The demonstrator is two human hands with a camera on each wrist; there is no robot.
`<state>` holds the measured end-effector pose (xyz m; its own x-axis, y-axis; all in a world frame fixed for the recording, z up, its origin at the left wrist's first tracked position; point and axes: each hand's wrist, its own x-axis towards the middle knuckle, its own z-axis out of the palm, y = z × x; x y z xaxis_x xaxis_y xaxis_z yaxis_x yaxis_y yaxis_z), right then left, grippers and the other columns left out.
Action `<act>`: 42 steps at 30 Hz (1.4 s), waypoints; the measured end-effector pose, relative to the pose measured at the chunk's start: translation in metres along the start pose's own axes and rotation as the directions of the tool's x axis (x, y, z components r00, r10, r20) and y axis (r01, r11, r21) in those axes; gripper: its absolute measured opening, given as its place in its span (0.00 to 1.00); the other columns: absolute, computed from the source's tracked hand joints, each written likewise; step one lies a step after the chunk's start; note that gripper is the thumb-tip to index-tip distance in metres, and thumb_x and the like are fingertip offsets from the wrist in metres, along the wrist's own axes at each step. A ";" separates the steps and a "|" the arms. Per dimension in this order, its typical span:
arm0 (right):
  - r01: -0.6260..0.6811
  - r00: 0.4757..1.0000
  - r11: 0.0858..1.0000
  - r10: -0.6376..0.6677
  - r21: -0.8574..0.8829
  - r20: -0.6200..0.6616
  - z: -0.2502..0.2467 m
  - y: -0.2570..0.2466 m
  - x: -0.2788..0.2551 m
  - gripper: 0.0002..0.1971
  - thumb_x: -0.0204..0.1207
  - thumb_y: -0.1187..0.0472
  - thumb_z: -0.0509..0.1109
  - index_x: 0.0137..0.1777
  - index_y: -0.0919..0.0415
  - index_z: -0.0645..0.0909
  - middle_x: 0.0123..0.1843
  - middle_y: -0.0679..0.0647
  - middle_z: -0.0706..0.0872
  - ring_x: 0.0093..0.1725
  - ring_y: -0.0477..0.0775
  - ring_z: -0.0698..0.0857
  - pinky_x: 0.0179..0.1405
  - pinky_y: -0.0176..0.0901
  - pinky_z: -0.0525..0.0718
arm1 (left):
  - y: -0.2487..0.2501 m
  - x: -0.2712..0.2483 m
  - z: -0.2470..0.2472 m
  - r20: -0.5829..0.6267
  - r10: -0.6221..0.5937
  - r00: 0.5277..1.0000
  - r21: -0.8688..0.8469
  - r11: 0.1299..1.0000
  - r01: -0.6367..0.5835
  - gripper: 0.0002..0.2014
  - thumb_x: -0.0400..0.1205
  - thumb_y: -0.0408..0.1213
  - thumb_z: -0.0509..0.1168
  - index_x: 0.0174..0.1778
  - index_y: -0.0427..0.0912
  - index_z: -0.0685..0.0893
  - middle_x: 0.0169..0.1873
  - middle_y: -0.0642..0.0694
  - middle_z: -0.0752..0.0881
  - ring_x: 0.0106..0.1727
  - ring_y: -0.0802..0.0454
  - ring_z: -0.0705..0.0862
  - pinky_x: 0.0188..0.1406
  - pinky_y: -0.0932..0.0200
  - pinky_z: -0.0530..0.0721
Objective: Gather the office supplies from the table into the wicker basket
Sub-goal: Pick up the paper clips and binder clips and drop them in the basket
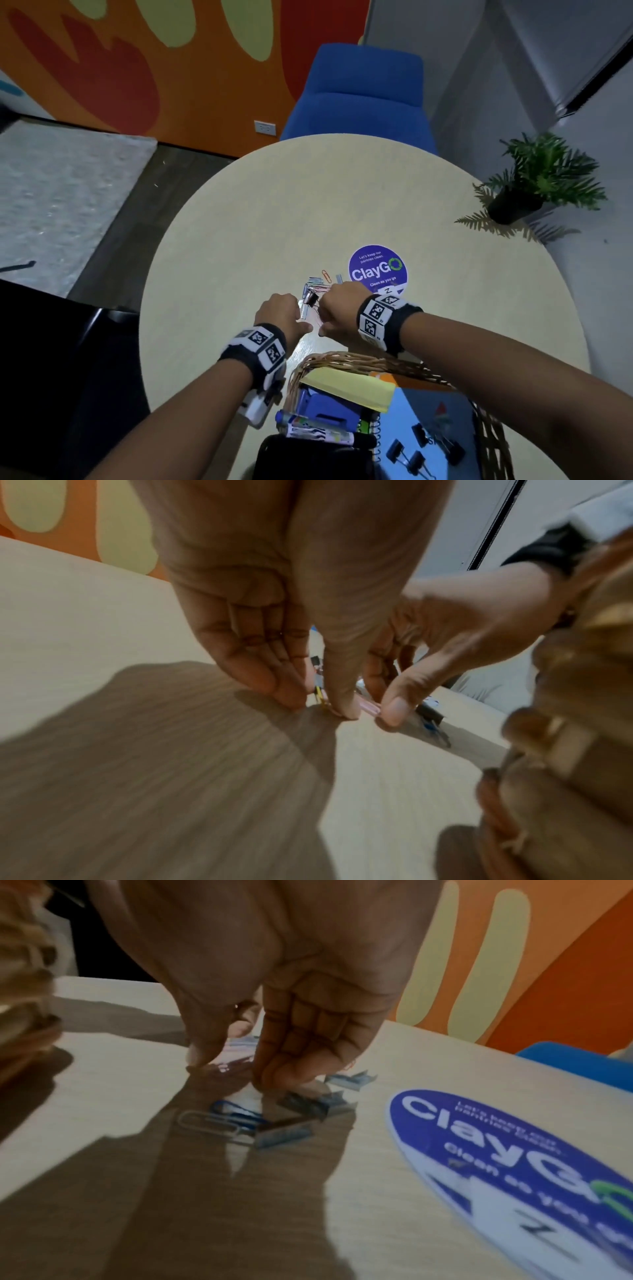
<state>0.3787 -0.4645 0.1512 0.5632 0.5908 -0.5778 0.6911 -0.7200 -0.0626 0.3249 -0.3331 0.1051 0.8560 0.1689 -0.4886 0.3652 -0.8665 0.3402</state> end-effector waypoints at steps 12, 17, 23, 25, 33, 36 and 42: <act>-0.172 0.980 0.980 0.180 0.096 -0.080 0.002 0.011 0.011 0.10 0.72 0.55 0.72 0.49 0.59 0.86 0.46 0.59 0.87 0.43 0.62 0.86 0.43 0.46 0.84 | 0.007 -0.007 0.005 -0.052 -0.015 0.999 0.058 0.998 0.018 0.05 0.79 0.36 0.63 0.46 0.43 0.83 0.46 0.42 0.88 0.46 0.39 0.85 0.42 0.52 0.82; -0.141 0.972 0.933 0.194 0.332 -0.133 -0.010 0.036 -0.011 0.06 0.73 0.60 0.69 0.46 0.57 0.86 0.46 0.57 0.89 0.46 0.60 0.86 0.45 0.46 0.82 | 0.010 -0.011 -0.010 -0.132 0.071 0.989 -0.008 0.997 -0.072 0.13 0.75 0.28 0.68 0.55 0.45 0.85 0.44 0.42 0.90 0.44 0.44 0.88 0.45 0.54 0.86; -0.112 0.951 0.873 0.233 0.474 -0.205 -0.011 0.057 -0.052 0.03 0.68 0.64 0.69 0.37 0.54 0.81 0.39 0.51 0.87 0.42 0.55 0.83 0.46 0.48 0.86 | 0.022 -0.018 -0.025 -0.209 0.174 0.962 -0.061 0.980 -0.190 0.21 0.73 0.27 0.72 0.63 0.39 0.81 0.62 0.41 0.80 0.54 0.44 0.86 0.54 0.55 0.85; -0.102 0.942 0.867 0.242 0.487 -0.233 -0.011 0.062 -0.070 0.03 0.70 0.65 0.68 0.39 0.57 0.83 0.39 0.51 0.87 0.41 0.54 0.82 0.45 0.45 0.84 | 0.027 -0.024 -0.031 -0.215 0.195 0.957 -0.054 0.976 -0.211 0.23 0.74 0.28 0.72 0.66 0.40 0.79 0.65 0.39 0.77 0.59 0.41 0.84 0.61 0.49 0.84; -0.038 0.913 0.843 0.248 0.537 -0.325 0.015 0.076 -0.173 0.04 0.74 0.58 0.69 0.41 0.55 0.86 0.35 0.49 0.85 0.36 0.51 0.78 0.40 0.46 0.81 | 0.047 -0.074 -0.056 -0.171 0.321 0.931 -0.143 0.927 -0.346 0.16 0.72 0.31 0.76 0.54 0.44 0.83 0.31 0.51 0.90 0.34 0.60 0.87 0.43 0.60 0.84; -0.051 0.942 0.866 0.207 0.498 -0.264 0.038 0.070 -0.207 0.06 0.76 0.56 0.68 0.43 0.54 0.86 0.38 0.48 0.88 0.34 0.46 0.76 0.35 0.41 0.74 | 0.067 -0.105 -0.059 -0.088 0.458 0.885 -0.161 0.870 -0.466 0.14 0.73 0.29 0.73 0.51 0.48 0.84 0.31 0.54 0.91 0.33 0.64 0.87 0.39 0.67 0.82; -0.034 0.992 0.909 0.081 0.415 -0.095 0.081 0.065 -0.230 0.12 0.79 0.52 0.66 0.59 0.48 0.84 0.54 0.46 0.89 0.53 0.50 0.85 0.42 0.39 0.70 | 0.093 -0.144 -0.032 0.215 0.654 0.725 -0.212 0.756 -0.619 0.10 0.78 0.34 0.68 0.53 0.49 0.84 0.38 0.58 0.91 0.42 0.64 0.89 0.48 0.67 0.85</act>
<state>0.2573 -0.6762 0.2141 0.6576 0.5629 -0.5008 0.4216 -0.8258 -0.3747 0.2481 -0.4230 0.2331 0.7807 -0.5454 -0.3049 -0.1759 -0.6601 0.7303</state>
